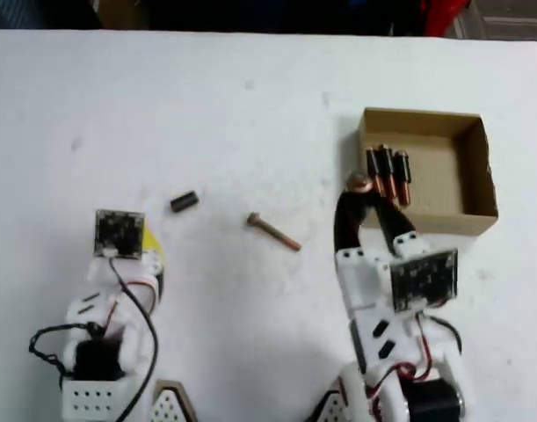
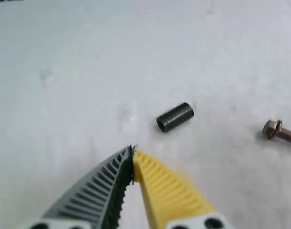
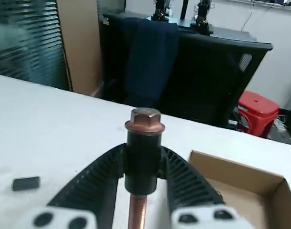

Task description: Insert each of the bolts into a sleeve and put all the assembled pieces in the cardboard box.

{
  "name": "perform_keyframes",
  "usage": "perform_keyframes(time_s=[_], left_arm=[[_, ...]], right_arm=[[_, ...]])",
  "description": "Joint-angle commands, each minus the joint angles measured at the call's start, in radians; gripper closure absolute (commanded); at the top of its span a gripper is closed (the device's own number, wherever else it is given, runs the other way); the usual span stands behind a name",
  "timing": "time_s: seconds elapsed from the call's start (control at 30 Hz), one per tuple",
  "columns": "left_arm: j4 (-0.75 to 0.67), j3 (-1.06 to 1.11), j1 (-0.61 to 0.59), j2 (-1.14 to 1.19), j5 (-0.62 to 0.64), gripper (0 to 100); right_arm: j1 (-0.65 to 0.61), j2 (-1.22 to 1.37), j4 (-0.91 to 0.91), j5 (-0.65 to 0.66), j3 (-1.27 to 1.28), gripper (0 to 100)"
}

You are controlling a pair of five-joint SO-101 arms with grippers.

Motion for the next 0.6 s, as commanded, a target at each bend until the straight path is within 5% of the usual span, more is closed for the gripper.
perform_keyframes(time_s=[0.0, 0.57], left_arm=[[0.083, -0.006, 0.002, -0.012, -0.014, 98], [0.287, 0.037, 0.033, -0.01, -0.015, 98]], right_arm=[[0.051, 0.176, -0.004, 0.031, -0.121, 98.1], [0.295, 0.866, -0.104, 0.034, -0.402, 98.1]])
